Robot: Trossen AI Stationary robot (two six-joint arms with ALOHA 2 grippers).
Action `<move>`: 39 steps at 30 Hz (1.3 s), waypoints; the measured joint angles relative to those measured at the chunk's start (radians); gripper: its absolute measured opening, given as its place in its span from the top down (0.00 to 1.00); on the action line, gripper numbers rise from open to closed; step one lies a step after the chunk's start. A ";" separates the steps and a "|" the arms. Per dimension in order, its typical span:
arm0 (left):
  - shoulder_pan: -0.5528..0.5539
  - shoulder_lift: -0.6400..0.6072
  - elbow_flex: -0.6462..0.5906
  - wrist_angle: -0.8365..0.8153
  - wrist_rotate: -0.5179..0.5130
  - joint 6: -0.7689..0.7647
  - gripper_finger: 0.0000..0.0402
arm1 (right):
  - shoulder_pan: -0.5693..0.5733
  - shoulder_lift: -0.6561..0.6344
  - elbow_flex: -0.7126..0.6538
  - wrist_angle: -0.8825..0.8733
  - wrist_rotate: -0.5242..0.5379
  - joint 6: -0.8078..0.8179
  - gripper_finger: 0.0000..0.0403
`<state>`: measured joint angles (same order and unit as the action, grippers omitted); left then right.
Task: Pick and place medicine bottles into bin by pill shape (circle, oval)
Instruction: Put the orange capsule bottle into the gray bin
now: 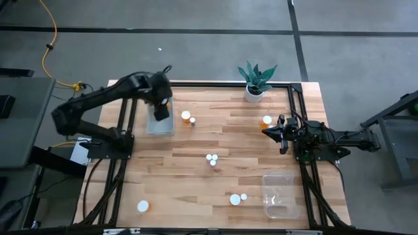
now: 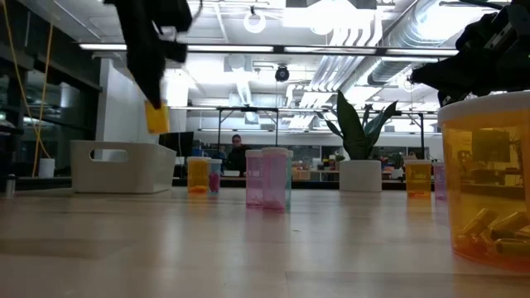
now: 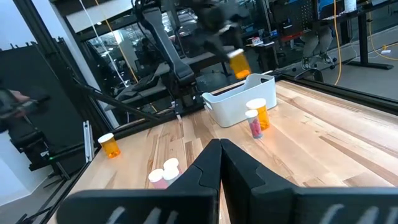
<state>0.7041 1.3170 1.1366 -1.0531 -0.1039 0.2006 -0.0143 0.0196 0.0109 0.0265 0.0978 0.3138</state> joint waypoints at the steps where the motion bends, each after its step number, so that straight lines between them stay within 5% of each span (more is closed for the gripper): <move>1: 0.026 0.029 0.000 0.016 0.018 0.003 0.49 | 0.000 0.000 0.000 0.000 0.000 0.000 1.00; 12: 0.124 0.259 -0.002 -0.026 0.076 0.087 0.47 | 0.000 0.000 0.000 0.000 0.000 0.000 1.00; 39: 0.135 0.274 -0.097 0.179 0.062 0.167 0.47 | 0.000 0.000 0.000 0.000 0.000 0.000 1.00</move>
<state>0.8394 1.5906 1.0393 -0.8739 -0.0418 0.3679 -0.0147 0.0196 0.0106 0.0264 0.0978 0.3138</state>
